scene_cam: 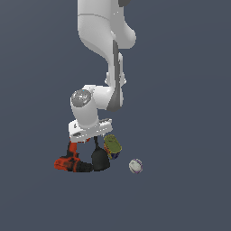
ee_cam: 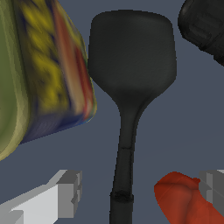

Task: Pick up a designated object from a clutter of objects.

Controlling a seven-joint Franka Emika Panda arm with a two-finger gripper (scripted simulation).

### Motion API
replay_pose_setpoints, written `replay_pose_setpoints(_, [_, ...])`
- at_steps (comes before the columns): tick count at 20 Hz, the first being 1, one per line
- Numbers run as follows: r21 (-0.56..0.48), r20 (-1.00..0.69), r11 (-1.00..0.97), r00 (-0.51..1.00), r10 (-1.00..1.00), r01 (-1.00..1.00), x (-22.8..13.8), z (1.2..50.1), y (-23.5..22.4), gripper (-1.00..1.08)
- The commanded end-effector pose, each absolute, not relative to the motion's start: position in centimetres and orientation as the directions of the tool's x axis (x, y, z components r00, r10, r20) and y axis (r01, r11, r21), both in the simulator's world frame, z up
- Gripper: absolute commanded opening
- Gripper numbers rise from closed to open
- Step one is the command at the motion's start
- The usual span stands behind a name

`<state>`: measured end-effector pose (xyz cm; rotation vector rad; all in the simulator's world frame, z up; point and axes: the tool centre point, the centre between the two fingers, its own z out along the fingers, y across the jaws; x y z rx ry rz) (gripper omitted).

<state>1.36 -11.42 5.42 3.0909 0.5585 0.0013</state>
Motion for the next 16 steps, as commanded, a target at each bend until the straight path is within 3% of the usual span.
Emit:
replay_pose_setpoints(1, [0.0, -0.001, -0.937, 0.937, 0.35, 0.35, 1.2, 4.1, -11.4, 1.0])
replay_pose_setpoints(10, [0.0, 0.0, -0.936, 0.936, 0.351, 0.351, 1.3, 1.7, -11.5, 1.0])
replay_pose_setpoints(11, [0.0, 0.0, -0.936, 0.936, 0.351, 0.351, 1.3, 1.7, -11.5, -1.0])
replay_pose_setpoints(16, [0.0, 0.0, -0.936, 0.936, 0.351, 0.351, 1.3, 1.7, -11.5, -1.0])
